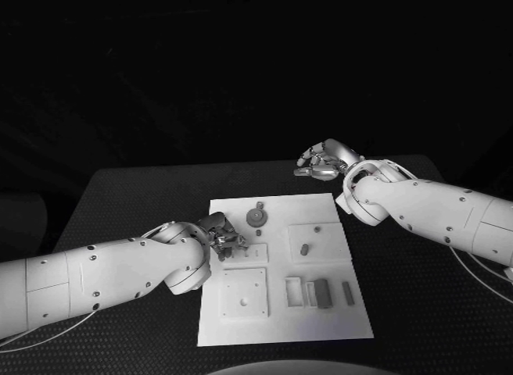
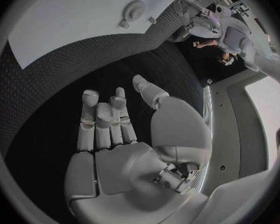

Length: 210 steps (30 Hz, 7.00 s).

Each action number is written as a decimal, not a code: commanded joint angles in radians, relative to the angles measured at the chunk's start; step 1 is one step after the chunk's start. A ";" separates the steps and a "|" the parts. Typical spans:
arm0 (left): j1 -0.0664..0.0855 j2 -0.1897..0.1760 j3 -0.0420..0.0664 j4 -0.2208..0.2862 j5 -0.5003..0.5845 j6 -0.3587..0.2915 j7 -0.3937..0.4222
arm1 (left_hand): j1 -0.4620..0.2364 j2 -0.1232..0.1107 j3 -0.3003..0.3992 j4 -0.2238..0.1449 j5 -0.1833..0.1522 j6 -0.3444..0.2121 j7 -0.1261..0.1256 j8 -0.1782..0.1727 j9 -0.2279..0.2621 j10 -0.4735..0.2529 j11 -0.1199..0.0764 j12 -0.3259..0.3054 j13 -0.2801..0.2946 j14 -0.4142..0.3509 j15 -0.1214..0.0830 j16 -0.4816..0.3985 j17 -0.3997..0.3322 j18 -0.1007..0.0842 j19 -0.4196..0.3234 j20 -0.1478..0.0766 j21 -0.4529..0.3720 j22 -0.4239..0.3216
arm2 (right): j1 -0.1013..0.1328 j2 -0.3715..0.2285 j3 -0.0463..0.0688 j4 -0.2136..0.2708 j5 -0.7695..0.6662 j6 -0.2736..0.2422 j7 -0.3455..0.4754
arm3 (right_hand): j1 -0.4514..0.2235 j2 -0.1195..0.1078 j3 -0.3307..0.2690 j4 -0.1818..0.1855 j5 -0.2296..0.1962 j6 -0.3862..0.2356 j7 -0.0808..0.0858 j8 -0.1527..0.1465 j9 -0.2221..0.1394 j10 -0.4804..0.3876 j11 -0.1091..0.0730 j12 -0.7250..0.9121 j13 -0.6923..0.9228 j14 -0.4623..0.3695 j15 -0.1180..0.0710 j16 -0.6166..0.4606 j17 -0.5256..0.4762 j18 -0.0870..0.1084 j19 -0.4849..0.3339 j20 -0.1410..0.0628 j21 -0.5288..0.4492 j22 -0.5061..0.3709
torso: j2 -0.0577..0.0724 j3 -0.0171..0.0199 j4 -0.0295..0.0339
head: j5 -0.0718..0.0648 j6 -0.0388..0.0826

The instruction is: Assemble the parts on the task board

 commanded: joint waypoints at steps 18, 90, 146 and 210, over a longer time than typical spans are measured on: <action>-0.037 0.016 0.001 -0.026 -0.126 -0.005 -0.003 | 0.001 -0.004 0.001 0.002 0.008 0.095 -0.079 0.004 0.007 -0.026 -0.033 0.012 -0.003 -0.006 0.001 0.019 -0.013 0.012 -0.004 0.003 -0.002 0.010 | 0.003 0.006 0.001 -0.005 0.002 0.025 0.015 | -0.001 0.015 -0.009 -0.002 0.004 0.003 0.012 -0.006 0.002 -0.008 0.001 -0.006 -0.002 -0.008 0.003 -0.005 -0.001 0.007 -0.009 0.003 -0.005 0.012 | 0.001 -0.0016 0.0002 | -0.002 -0.003; -0.032 0.017 0.008 -0.069 0.129 0.125 0.033 | -0.010 0.016 0.007 -0.015 0.117 0.117 -0.088 0.002 0.045 -0.033 -0.041 0.065 -0.003 -0.025 -0.001 0.106 -0.086 0.015 0.008 0.002 -0.012 0.061 | 0.002 0.007 0.001 -0.007 -0.032 0.042 0.013 | -0.003 0.023 -0.011 -0.009 0.004 0.002 0.013 -0.007 0.003 -0.010 0.002 -0.006 -0.004 -0.011 0.003 -0.005 -0.001 0.007 -0.011 0.005 -0.007 0.013 | 0.001 -0.0004 -0.0002 | -0.015 -0.005; 0.050 0.102 0.005 -0.171 0.111 0.322 -0.050 | -0.061 0.040 0.049 -0.032 0.193 0.121 -0.095 0.004 0.092 -0.037 -0.049 0.111 -0.006 -0.043 -0.003 0.174 -0.146 0.016 0.016 -0.001 -0.028 0.107 | 0.002 0.018 0.001 -0.018 -0.034 0.059 0.011 | 0.000 0.028 -0.013 -0.020 0.004 0.001 0.014 -0.008 0.004 -0.012 0.002 -0.005 -0.005 -0.013 0.004 -0.004 -0.001 0.007 -0.013 0.006 -0.008 0.014 | 0.001 -0.0015 0.0016 | -0.016 -0.017; 0.048 0.126 0.003 -0.194 0.068 0.369 -0.066 | -0.079 0.021 0.065 -0.035 0.369 0.146 -0.112 0.034 0.130 -0.025 -0.066 0.181 0.002 -0.036 -0.012 0.258 -0.192 0.022 0.044 -0.010 -0.021 0.171 | 0.001 0.020 0.001 -0.019 -0.034 0.065 0.011 | -0.002 0.031 -0.014 -0.025 0.004 0.002 0.014 -0.009 0.006 -0.012 0.003 -0.004 -0.006 -0.014 0.005 -0.004 -0.001 0.007 -0.013 0.007 -0.009 0.015 | 0.001 -0.0001 0.0007 | -0.013 -0.028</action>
